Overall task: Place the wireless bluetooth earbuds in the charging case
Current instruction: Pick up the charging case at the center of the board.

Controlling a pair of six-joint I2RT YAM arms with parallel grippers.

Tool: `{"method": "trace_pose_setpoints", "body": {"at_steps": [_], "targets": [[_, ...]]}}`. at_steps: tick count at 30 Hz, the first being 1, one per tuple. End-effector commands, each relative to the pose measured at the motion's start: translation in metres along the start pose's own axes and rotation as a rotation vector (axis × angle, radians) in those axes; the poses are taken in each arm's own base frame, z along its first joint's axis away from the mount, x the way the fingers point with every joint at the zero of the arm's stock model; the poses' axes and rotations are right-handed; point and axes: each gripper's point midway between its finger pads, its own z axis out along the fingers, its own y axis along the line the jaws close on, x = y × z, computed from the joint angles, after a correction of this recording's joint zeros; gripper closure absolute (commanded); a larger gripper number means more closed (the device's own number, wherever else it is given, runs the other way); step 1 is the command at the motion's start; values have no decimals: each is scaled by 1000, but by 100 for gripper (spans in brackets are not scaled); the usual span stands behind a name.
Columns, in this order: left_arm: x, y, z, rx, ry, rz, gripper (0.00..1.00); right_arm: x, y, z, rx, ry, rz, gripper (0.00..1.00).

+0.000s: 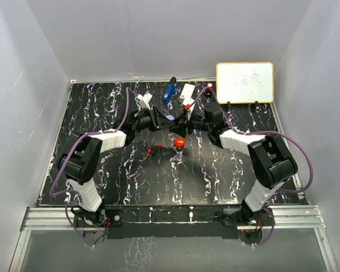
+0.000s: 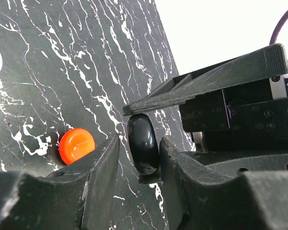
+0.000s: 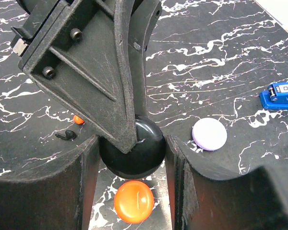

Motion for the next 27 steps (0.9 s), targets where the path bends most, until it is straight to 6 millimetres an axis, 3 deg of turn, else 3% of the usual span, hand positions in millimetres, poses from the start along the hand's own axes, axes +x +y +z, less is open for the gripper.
{"method": "trace_pose_setpoints", "body": {"at_steps": [1,8,12,14,15,22,25,27], "targets": [[-12,-17,2,44,-25,43,66,-34,-1,-2,-6,-89,-73,100],[-14,-20,0,57,-42,50,99,-32,-1,-3,-1,-83,-66,100],[-16,-22,-4,51,-67,57,100,-30,-6,-3,31,-75,-32,100],[-19,-22,-6,40,-88,60,100,-30,-8,-4,45,-74,-5,73],[-20,-22,-8,31,-97,61,100,-30,-12,-7,64,-75,21,64],[-32,-19,-19,-8,-152,60,100,-33,-16,-49,188,-102,111,30],[-34,-19,-21,-2,-159,54,100,-49,-18,-73,297,-150,100,13],[-33,-20,-21,6,-158,51,100,-56,-22,-84,358,-175,99,8]]}}
